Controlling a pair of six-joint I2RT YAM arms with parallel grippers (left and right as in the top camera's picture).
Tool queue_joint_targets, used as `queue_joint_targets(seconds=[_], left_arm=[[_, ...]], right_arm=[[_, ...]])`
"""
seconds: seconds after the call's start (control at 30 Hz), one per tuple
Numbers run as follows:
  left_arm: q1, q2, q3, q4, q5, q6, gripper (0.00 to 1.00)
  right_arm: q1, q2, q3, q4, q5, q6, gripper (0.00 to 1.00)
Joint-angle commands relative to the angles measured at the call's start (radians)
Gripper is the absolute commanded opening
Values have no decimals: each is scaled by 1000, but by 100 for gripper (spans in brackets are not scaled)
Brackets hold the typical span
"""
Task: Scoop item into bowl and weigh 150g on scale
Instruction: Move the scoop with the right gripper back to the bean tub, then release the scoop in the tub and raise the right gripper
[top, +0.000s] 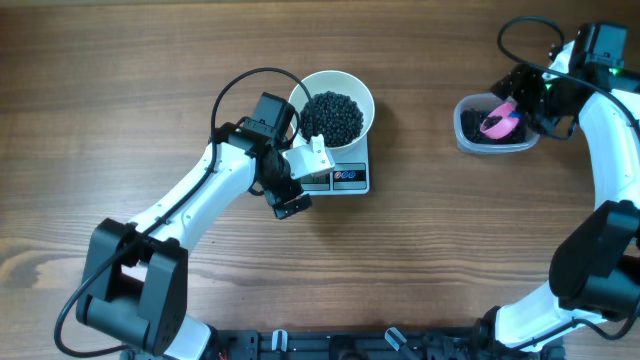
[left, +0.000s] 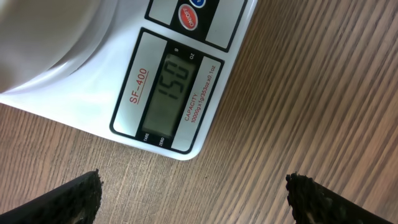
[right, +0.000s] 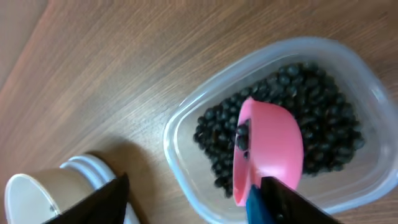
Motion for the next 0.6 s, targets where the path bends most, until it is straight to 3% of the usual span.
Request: queue_joint_targets(seconds=[0.0,0.13,0.33,0.4,0.47,0.57], left_arm=[[3,7,-4,0,19,20,100],[2,7,-4,0,19,19,100],[3,7,-4,0,19,19,100],[3,7,-4,0,19,19,100],[3,7,-4,0,19,19,100],[3,7,-4,0,19,19,100]], right_arm=[[-1,16,-6,19,201,-4,78],[-1,16,-6,17,277,-83,88],[-1,16,-6,24,559,-91,91],[-1,18,-6,84,569,-161,94],[-1,19,-6,155,373,-278,95],[0,19,-6,158,-155,-536,95]])
